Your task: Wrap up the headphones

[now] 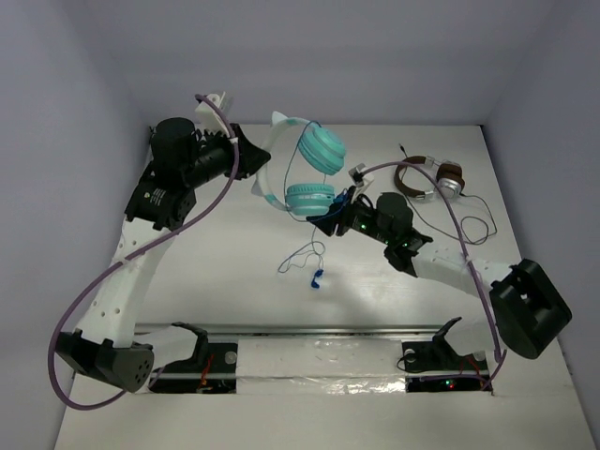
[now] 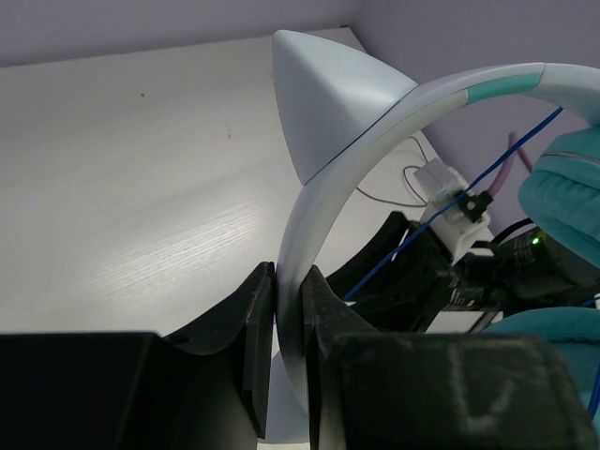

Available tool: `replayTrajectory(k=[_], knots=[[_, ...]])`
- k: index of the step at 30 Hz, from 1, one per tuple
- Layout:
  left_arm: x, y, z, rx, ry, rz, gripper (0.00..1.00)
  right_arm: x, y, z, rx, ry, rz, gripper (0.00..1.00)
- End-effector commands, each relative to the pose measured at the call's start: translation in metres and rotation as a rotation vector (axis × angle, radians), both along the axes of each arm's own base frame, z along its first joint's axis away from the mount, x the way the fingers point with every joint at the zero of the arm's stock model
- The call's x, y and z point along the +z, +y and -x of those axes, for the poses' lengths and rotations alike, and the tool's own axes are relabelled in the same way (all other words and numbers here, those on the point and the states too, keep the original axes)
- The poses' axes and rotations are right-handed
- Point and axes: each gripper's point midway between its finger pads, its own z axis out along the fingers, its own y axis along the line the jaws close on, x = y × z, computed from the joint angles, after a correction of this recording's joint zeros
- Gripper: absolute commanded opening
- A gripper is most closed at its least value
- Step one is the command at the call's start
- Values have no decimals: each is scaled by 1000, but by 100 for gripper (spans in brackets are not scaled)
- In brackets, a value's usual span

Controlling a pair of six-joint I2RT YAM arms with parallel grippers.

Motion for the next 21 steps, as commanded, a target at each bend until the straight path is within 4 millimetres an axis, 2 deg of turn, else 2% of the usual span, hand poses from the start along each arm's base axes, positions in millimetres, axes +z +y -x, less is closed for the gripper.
replayTrajectory(k=[1, 6, 7, 13, 16, 21], knots=[[69, 3, 3, 29, -132, 109, 0, 15, 7, 4, 48, -43, -99, 47], [91, 6, 1, 56, -155, 139, 0, -9, 12, 2, 62, 7, -114, 47], [102, 7, 1, 63, -174, 145, 0, -14, 12, 2, 59, 19, -112, 47], [134, 7, 4, 59, -214, 181, 0, -35, 18, -5, 55, 57, -102, 47], [145, 8, 3, 68, -222, 185, 0, -44, 20, -6, 59, 78, -105, 47], [143, 4, 0, 56, -196, 190, 0, -50, 27, -7, 85, 88, -127, 50]])
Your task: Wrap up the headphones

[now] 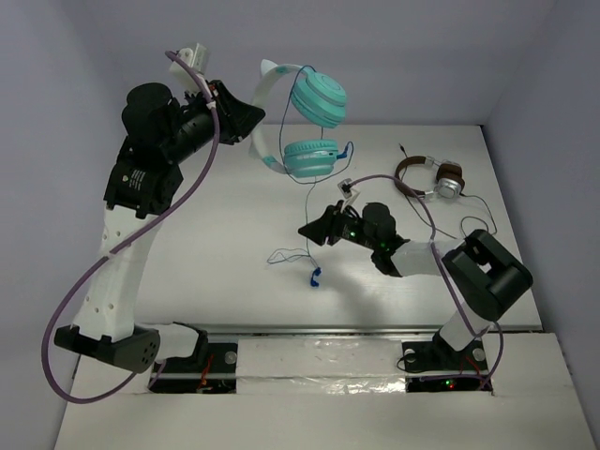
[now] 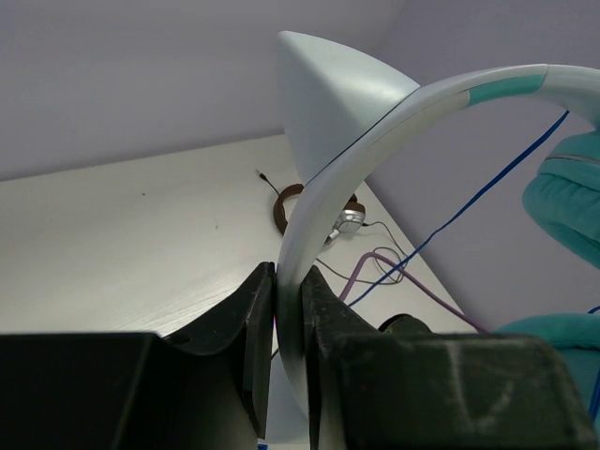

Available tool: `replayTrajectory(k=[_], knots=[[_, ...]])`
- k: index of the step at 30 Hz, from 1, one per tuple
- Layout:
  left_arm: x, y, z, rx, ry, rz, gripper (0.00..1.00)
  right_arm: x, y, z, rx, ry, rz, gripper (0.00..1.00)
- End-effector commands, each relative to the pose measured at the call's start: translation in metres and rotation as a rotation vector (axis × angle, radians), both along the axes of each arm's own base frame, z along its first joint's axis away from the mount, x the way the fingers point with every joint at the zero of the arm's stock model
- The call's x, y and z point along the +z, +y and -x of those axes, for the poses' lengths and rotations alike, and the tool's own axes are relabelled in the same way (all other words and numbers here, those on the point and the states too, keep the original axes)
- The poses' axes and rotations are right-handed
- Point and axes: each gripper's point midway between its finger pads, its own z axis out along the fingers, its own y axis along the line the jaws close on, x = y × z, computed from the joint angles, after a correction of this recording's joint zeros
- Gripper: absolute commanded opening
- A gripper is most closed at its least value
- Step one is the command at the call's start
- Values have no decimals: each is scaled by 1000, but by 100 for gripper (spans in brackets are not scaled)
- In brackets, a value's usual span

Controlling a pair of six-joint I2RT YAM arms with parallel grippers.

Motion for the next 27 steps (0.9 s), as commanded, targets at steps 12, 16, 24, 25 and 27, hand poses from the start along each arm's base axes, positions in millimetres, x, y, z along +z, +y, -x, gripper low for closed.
replayTrajectory(k=[12, 16, 24, 25, 27], knots=[[42, 6, -7, 46, -66, 87, 0, -3, 17, 11, 72, -9, -114, 39], [28, 7, -25, 79, -33, 91, 0, -9, 26, 20, 103, 17, -130, 22], [1, 54, -75, 321, 16, 122, 0, -16, 31, 43, 71, 93, -28, 0], [-7, 60, -82, 352, 28, 132, 0, -14, 40, 54, 89, 95, -6, 0], [-9, 67, -92, 404, 28, 142, 0, -20, 44, 62, 65, 107, 78, 0]])
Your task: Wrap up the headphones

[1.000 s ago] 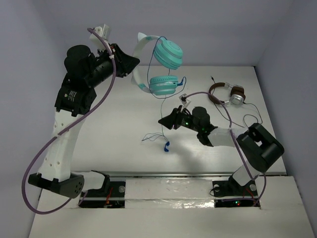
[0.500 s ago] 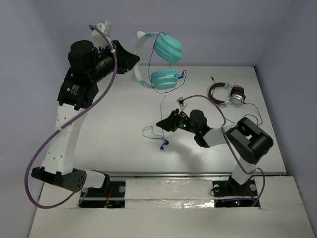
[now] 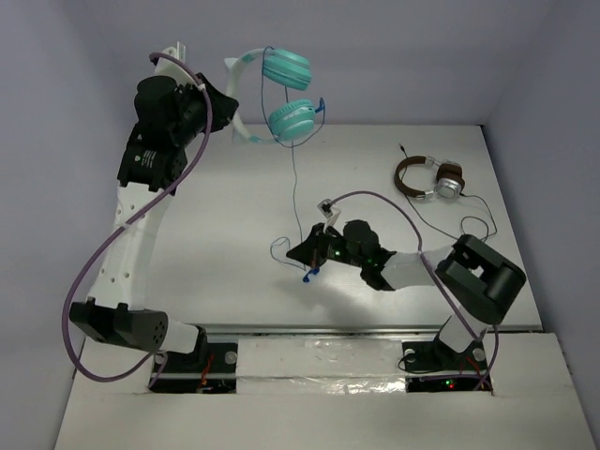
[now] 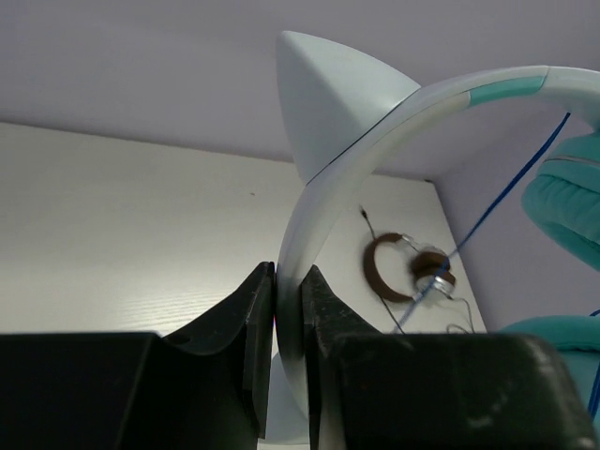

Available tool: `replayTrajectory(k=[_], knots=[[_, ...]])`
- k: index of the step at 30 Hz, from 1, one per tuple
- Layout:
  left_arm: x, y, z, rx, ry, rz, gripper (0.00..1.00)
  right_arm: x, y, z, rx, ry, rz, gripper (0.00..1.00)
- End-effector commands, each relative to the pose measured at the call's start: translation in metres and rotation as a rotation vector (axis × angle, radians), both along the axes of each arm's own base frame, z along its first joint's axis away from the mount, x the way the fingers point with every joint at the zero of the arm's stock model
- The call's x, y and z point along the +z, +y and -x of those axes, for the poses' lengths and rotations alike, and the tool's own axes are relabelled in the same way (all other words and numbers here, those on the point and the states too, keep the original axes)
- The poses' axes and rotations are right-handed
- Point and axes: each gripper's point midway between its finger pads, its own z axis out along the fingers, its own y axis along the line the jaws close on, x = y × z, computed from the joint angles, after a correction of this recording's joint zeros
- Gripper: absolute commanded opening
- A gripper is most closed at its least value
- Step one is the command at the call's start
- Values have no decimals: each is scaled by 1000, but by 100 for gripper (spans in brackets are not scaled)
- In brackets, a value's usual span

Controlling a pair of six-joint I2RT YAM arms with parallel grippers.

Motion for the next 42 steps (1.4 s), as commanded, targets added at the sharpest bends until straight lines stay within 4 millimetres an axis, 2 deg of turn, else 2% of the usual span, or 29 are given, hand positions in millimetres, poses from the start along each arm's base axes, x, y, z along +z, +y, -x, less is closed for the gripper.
replayTrajectory(k=[1, 2, 3, 5, 6, 8, 9, 10, 11, 12, 13, 14, 16, 17, 18, 19, 20, 21, 23, 24, 25, 31, 33, 34, 35, 36, 37, 40, 42], knots=[[29, 22, -24, 157, -104, 93, 0, 5, 17, 25, 0, -25, 110, 0], [28, 24, -28, 176, -107, 99, 0, 14, 24, 26, 0, -54, 124, 0], [26, 27, -31, 194, -106, 101, 0, 5, 22, 30, -16, -34, 189, 0], [11, 32, -40, 237, -80, 93, 0, 15, 32, 47, 13, -48, 228, 0], [-4, 41, -47, 290, -57, 66, 0, 22, 32, 47, -6, -67, 238, 0], [-18, 48, -51, 326, -37, 36, 0, 22, 32, 61, 14, -62, 290, 0], [-28, 51, -54, 346, -22, 16, 0, 33, 35, 60, 5, -78, 289, 0], [-49, 56, -58, 374, 15, -13, 0, 37, 34, 63, 8, -83, 302, 0], [-61, 57, -60, 381, 37, -30, 0, 37, 27, 69, 19, -83, 350, 0], [-74, 53, -60, 374, 60, -60, 0, 52, 30, 69, 18, -103, 347, 0], [-95, 52, -61, 393, 102, -98, 0, 57, 27, 70, 5, -118, 371, 0], [-107, 51, -59, 396, 125, -124, 0, 60, 15, 72, 5, -123, 418, 0], [-138, 52, -53, 410, 173, -206, 0, 81, 11, 72, -1, -148, 411, 0], [-150, 44, -47, 395, 194, -242, 0, 81, 2, 74, 6, -152, 448, 0], [-161, 42, -43, 393, 213, -274, 0, 92, -3, 74, -4, -168, 447, 0], [-182, 42, -36, 384, 250, -328, 0, 106, -5, 73, -7, -187, 441, 0], [-194, 40, -30, 372, 277, -356, 0, 104, -13, 74, 0, -197, 487, 0], [-204, 29, -23, 342, 291, -381, 0, 110, -16, 73, -6, -214, 496, 0], [-227, 23, -8, 312, 331, -434, 0, 119, -20, 71, 12, -252, 536, 0], [-235, 10, 1, 268, 334, -458, 0, 121, -21, 68, 5, -265, 554, 0], [-246, 8, 9, 258, 355, -492, 0, 120, -21, 66, 4, -274, 579, 0], [-274, -14, 47, 98, 407, -579, 0, 139, -24, 50, -12, -368, 666, 0], [-281, -18, 56, 47, 415, -610, 0, 131, -27, 38, -5, -373, 725, 0], [-286, -22, 63, 20, 416, -618, 0, 138, -24, 37, 1, -385, 722, 0], [-287, -22, 65, 11, 416, -619, 0, 136, -25, 31, 3, -390, 746, 0], [-289, -21, 67, 9, 419, -624, 0, 126, -28, 30, 13, -375, 797, 0], [-285, -18, 67, 17, 405, -624, 0, 128, -28, 27, 3, -378, 807, 0], [-278, -12, 69, 31, 382, -634, 0, 118, -41, 17, -18, -369, 865, 0], [-268, -9, 68, 45, 356, -640, 0, 106, -49, 21, -8, -346, 911, 0]])
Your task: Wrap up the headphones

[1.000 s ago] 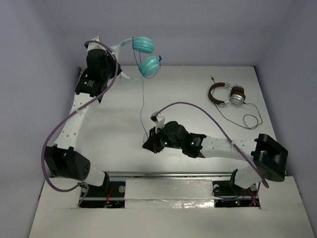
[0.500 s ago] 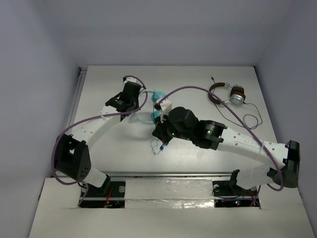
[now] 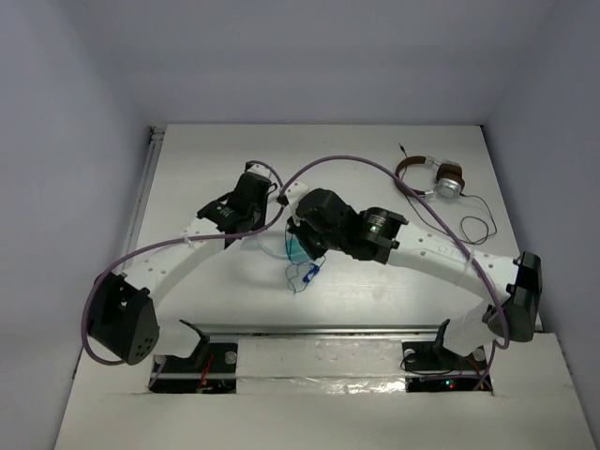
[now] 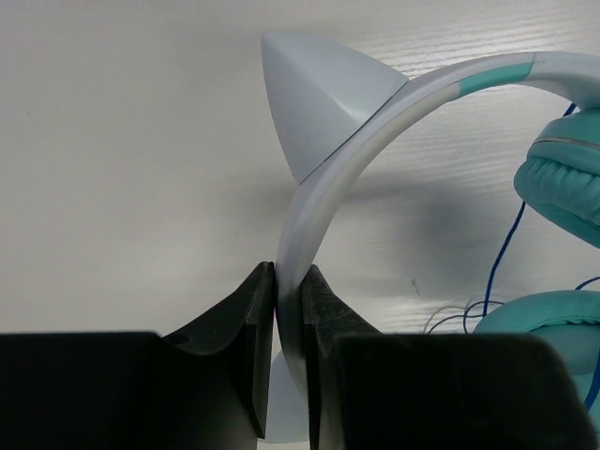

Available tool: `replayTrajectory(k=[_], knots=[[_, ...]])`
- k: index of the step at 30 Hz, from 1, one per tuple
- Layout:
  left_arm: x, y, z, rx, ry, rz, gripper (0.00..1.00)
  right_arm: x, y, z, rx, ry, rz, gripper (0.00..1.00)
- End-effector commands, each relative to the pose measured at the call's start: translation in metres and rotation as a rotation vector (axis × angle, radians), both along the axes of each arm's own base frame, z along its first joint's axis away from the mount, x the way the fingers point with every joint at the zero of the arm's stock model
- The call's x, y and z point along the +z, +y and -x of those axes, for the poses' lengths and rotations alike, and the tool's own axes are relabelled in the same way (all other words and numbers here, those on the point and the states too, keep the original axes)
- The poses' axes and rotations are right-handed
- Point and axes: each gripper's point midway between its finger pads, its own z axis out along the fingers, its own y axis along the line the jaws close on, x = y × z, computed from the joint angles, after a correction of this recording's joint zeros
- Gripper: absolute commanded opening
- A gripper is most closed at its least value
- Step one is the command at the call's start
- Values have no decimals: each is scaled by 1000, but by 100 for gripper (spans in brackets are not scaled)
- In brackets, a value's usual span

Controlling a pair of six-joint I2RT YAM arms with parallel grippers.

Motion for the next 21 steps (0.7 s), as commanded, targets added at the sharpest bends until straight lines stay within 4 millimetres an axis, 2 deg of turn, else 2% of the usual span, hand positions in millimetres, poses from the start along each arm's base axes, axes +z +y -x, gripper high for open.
replayTrajectory(k=[1, 2, 4, 6, 9, 11, 14, 17, 21], knots=[[52, 2, -10, 3, -164, 49, 0, 2, -24, -7, -28, -24, 72, 0], [58, 1, -11, -7, -181, 52, 0, -4, -29, -5, -36, -17, 80, 0], [64, -11, -6, -90, -181, 91, 0, 0, -43, -15, -101, -38, 82, 0], [61, -15, -2, -133, -165, 94, 0, 4, -55, -29, -160, -51, 78, 0], [51, -33, 11, -237, -110, 133, 0, 16, -68, -48, -234, -84, 68, 0], [49, -42, 19, -291, -92, 155, 0, 26, -72, -60, -270, -117, 53, 0], [51, -45, 22, -310, -96, 157, 0, 33, -79, -73, -305, -148, 58, 0], [52, -55, 28, -361, -79, 189, 0, 36, -77, -83, -313, -174, 51, 0], [56, -65, 33, -419, -72, 228, 0, 29, -81, -98, -354, -199, 64, 0]])
